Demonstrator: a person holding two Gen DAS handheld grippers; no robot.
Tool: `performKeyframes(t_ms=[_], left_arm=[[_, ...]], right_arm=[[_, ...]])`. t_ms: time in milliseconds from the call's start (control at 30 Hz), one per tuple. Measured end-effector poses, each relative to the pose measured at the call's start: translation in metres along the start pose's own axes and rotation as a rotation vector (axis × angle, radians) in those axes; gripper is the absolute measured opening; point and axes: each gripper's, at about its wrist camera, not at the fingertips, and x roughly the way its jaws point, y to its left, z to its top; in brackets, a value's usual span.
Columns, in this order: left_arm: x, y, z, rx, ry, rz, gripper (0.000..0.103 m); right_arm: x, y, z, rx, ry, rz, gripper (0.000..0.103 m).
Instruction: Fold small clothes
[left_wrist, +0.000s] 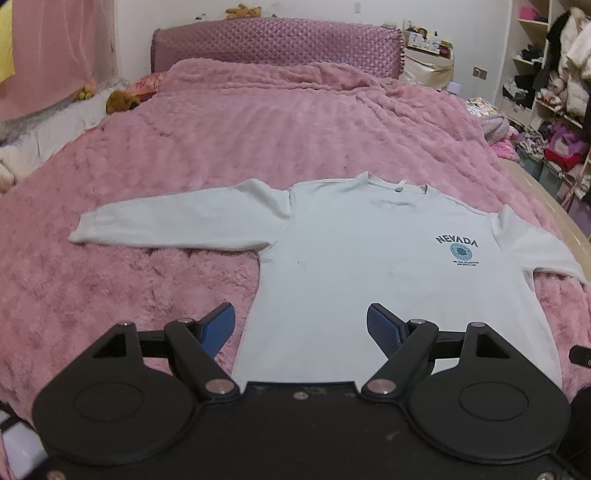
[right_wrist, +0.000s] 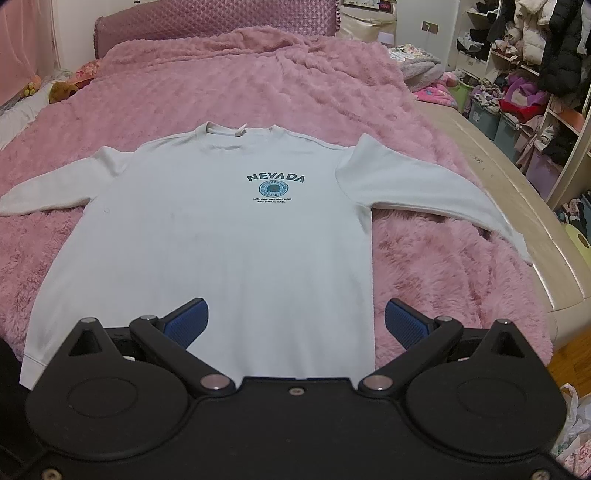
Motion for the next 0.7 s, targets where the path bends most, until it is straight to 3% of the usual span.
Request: performKeyframes(t_ms=[133, 233, 300, 433, 567, 633, 700], left_arm=[[0.009, 0.002, 0.0, 0.005, 0.044, 0.036, 0.08], [0.013, 0.009, 0.0, 0.009, 0.009, 0.063, 0.08], [0.017, 0.02, 0.0, -0.014, -0.003, 0.085, 0.08], [0.023, 0.049, -0.003, -0.029, -0.067, 0.15, 0.08], [0.045, 0.087, 0.003, -0.009, -0.044, 0.3, 0.08], [0.063, 0.119, 0.01, -0.092, -0.002, 0.34, 0.08], [0.084, 0.154, 0.013, -0.233, 0.02, 0.321, 0.08]], right_arm=[[0.006, 0.002, -0.002, -0.004, 0.007, -0.003, 0.1], [0.012, 0.003, 0.0, -0.011, -0.003, -0.013, 0.1], [0.022, 0.005, 0.006, -0.051, -0.055, -0.026, 0.1], [0.062, 0.018, 0.031, -0.167, -0.039, -0.149, 0.1], [0.089, 0.026, 0.05, -0.195, -0.071, -0.143, 0.1], [0.103, 0.031, 0.059, -0.199, -0.069, -0.121, 0.1], [0.117, 0.039, 0.066, -0.208, -0.06, -0.126, 0.1]])
